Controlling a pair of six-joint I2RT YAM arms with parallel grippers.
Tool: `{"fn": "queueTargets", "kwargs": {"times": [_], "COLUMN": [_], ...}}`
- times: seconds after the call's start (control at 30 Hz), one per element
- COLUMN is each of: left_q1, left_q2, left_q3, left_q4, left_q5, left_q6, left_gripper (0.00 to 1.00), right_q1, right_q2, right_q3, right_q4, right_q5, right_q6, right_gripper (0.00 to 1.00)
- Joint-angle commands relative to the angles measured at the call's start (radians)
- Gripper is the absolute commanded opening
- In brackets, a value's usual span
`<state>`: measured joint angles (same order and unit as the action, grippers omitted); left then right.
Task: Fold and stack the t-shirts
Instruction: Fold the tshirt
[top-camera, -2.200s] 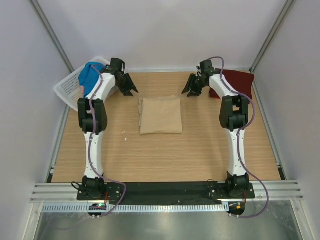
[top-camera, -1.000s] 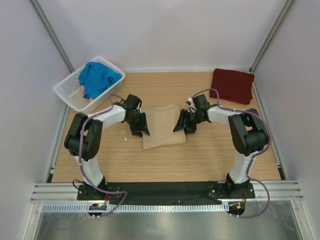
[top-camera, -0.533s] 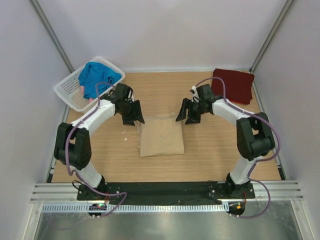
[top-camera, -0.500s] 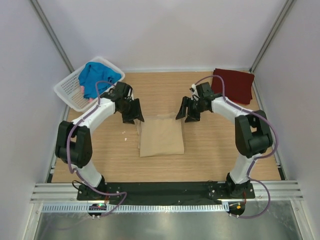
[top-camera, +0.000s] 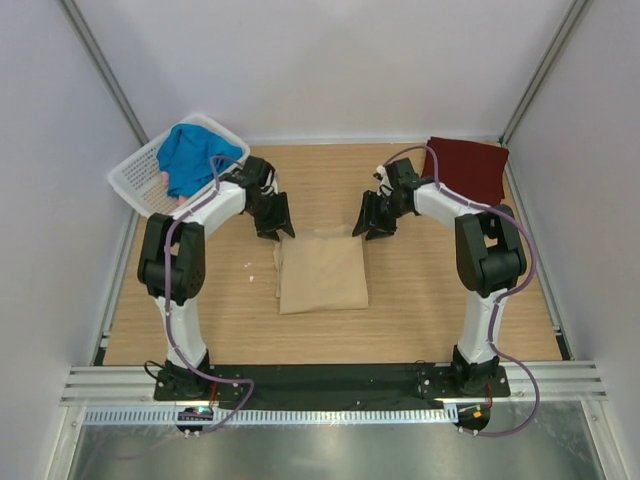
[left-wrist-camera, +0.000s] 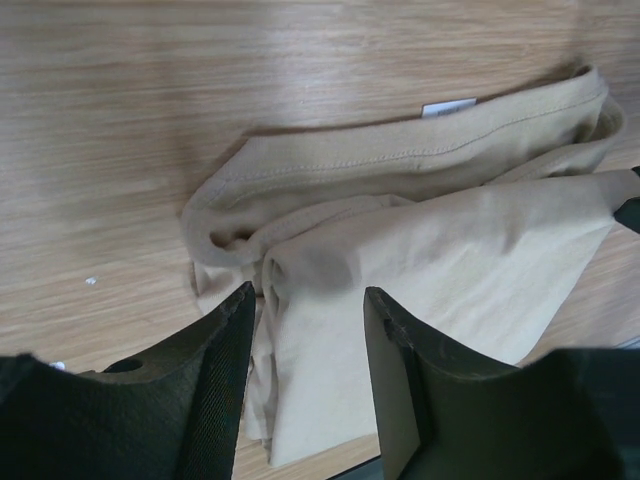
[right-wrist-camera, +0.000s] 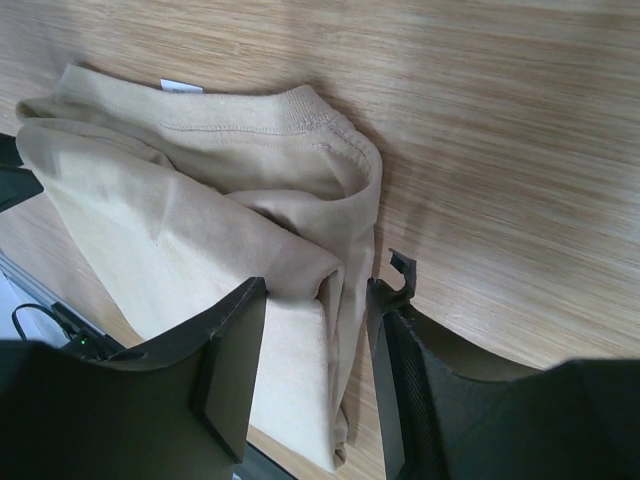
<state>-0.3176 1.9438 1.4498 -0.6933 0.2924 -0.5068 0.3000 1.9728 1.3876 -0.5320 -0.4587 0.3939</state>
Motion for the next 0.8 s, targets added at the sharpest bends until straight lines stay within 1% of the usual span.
{"fn": "queueTargets", "kwargs": {"times": [0.0, 0.1, 0.2, 0.23, 0.3, 0.37, 0.4, 0.43, 0.47, 0.5, 0.63, 0.73, 0.77], "left_q1": [0.002, 0.002, 0.002, 0.002, 0.002, 0.003, 0.003, 0.002, 0.002, 0.002, 0.002, -0.001, -0.003], "left_q2": [0.023, 0.037, 0.041, 0.044, 0.046, 0.046, 0.044, 0.041, 0.026, 0.012, -0.095, -0.209, -0.268], "left_q3": [0.063, 0.070, 0.078, 0.080, 0.081, 0.084, 0.086, 0.087, 0.086, 0.077, 0.014, -0.067, -0.090], "left_q4": [0.009, 0.009, 0.012, 0.012, 0.014, 0.014, 0.009, 0.009, 0.006, 0.006, -0.002, 0.000, 0.000], "left_q5": [0.042, 0.034, 0.056, 0.059, 0.065, 0.063, 0.057, 0.056, 0.054, 0.044, 0.037, 0.037, 0.039], "left_q6": [0.022, 0.021, 0.013, 0.008, 0.005, 0.002, 0.002, 0.004, 0.004, 0.001, -0.016, -0.042, -0.055], "left_gripper": [0.49, 0.45, 0.42, 0.39, 0.36, 0.27, 0.18, 0.13, 0.08, 0.00, 0.00, 0.00, 0.00], "right_q1": [0.004, 0.005, 0.004, 0.005, 0.005, 0.004, 0.005, 0.007, 0.007, 0.007, 0.019, 0.040, 0.050], "right_q2": [0.008, 0.017, 0.024, 0.029, 0.034, 0.035, 0.035, 0.029, 0.021, 0.014, -0.077, -0.156, -0.201], "right_q3": [0.047, 0.054, 0.056, 0.057, 0.059, 0.057, 0.059, 0.059, 0.059, 0.060, 0.053, 0.036, 0.030], "right_q4": [0.003, 0.007, 0.018, 0.018, 0.024, 0.036, 0.040, 0.043, 0.043, 0.043, -0.005, -0.035, -0.042], "right_q5": [-0.018, -0.038, -0.049, -0.058, -0.075, -0.092, -0.097, -0.103, -0.101, -0.097, -0.075, -0.071, -0.060], "right_q6": [-0.012, -0.006, 0.002, 0.005, 0.008, 0.017, 0.020, 0.025, 0.029, 0.034, 0.046, 0.049, 0.048], "right_gripper": [0.51, 0.48, 0.48, 0.48, 0.47, 0.31, 0.22, 0.06, 0.04, 0.01, 0.01, 0.01, 0.01]}}
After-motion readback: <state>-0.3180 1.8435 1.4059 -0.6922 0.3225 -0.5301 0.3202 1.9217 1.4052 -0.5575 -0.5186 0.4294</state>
